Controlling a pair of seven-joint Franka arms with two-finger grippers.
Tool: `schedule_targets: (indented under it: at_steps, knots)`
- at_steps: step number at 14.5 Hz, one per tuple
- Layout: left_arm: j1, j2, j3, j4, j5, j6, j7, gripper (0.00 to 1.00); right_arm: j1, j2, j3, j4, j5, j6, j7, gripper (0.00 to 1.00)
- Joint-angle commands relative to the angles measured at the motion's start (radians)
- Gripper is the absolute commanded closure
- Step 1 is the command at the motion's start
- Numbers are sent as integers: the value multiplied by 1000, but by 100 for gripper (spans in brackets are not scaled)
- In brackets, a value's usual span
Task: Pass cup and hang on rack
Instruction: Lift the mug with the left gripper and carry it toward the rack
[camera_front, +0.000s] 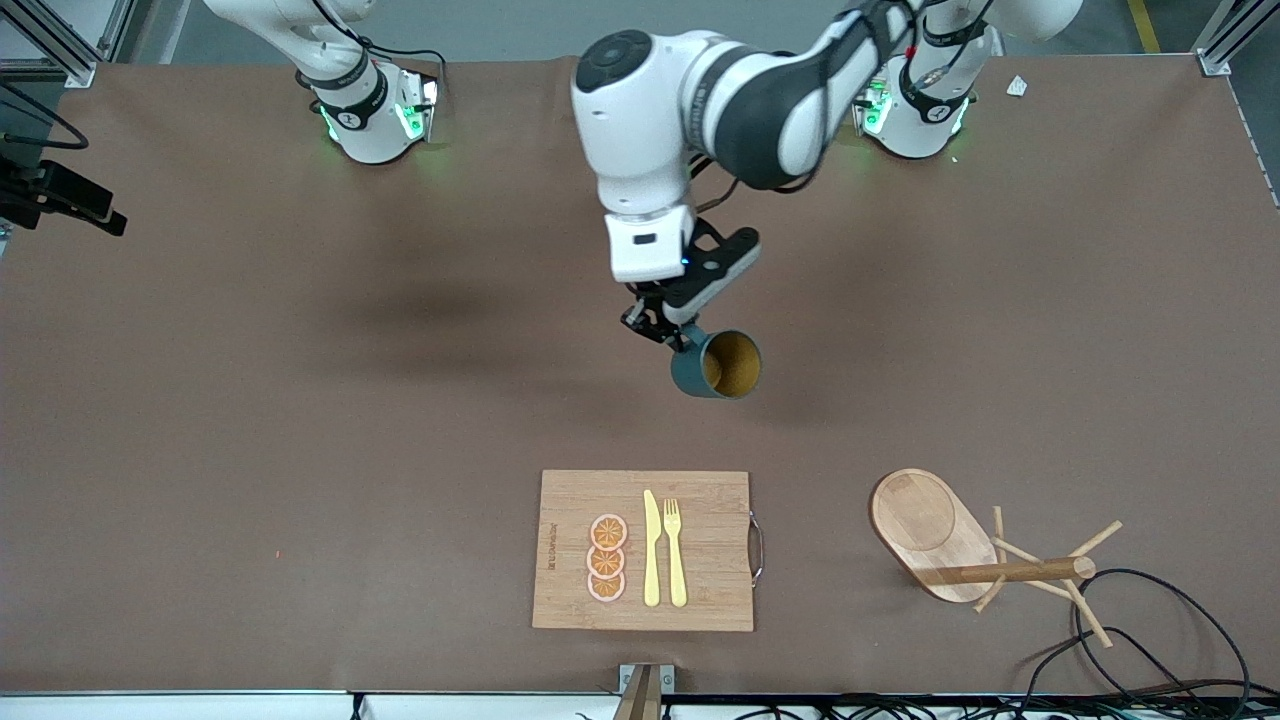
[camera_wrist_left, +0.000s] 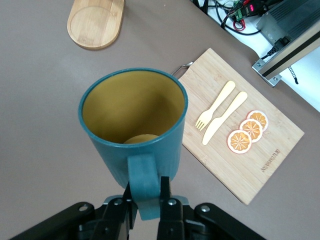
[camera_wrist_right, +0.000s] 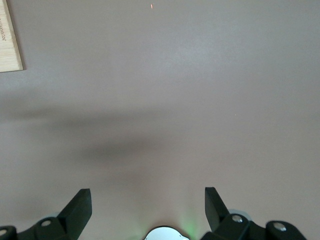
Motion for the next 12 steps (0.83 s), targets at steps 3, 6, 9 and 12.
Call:
schedule_targets:
  at_steps: [3, 6, 9, 12]
  knots:
    - [100, -84, -9, -22, -186, 71, 74, 100, -11, -29, 14, -26, 14, 10, 8, 0]
    - [155, -98, -9, -3, -303, 91, 88, 100, -11, -29, 15, -24, 14, 9, 8, 0]
    - [227, -100, -12, 30, -434, 93, 129, 100, -11, -29, 15, -24, 14, 9, 8, 0]
    - [297, -109, -13, 46, -595, 120, 182, 100, -11, -29, 15, -24, 13, 9, 8, 0]
